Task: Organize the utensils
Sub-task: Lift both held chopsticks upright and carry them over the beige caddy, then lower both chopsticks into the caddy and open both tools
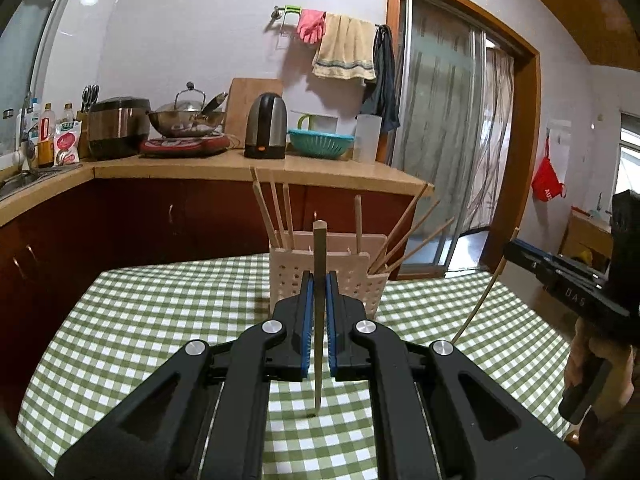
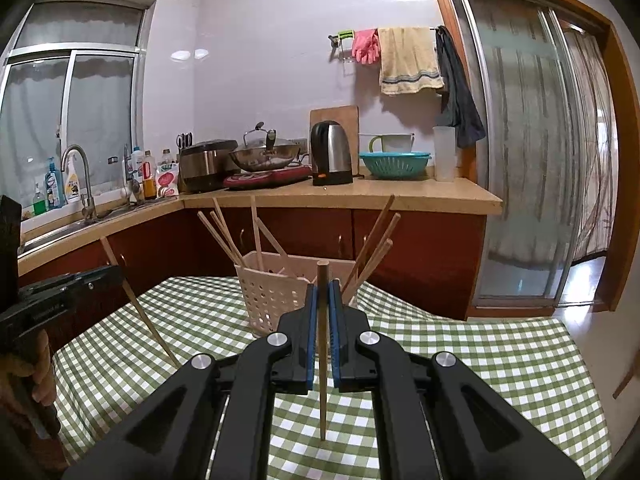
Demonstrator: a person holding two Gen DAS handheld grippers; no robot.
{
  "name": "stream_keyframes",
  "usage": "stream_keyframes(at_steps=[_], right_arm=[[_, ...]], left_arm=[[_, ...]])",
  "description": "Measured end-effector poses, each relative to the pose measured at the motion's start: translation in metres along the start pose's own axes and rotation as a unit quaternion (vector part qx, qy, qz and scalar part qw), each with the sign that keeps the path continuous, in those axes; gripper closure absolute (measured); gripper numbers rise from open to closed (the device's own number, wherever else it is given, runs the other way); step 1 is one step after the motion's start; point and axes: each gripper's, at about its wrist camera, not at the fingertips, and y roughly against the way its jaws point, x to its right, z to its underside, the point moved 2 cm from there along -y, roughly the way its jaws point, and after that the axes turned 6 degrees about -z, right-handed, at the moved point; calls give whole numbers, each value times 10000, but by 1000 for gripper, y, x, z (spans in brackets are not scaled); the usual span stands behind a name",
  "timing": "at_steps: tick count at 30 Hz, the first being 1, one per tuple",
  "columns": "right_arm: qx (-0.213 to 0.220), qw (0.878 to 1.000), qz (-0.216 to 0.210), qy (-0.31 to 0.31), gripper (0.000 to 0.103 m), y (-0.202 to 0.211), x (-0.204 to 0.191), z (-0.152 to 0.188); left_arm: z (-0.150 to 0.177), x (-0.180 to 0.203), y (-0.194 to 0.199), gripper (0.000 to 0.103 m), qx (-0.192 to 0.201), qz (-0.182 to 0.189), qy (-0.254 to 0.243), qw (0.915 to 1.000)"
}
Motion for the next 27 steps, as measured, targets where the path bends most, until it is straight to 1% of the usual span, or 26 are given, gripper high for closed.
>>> stream_keyframes(at_steps=[6,14,22,27], right_arm=[[229,9997,-34,128,97,0,-4,-23],[690,9970,-107,345,97,-8,-8,-67],[1056,9934,-148,424,97,-34,-2,-102],[1156,9922,-179,431,97,-51,2,-113]], left_arm=[[-26,3,2,96,251,118,-3,9996],[-72,8,-3,96,876,104,-166,9960],[-114,7,-26,96,1352,5,-183,9907],[-132,6,-46,96,1518,-66,-190,9882]])
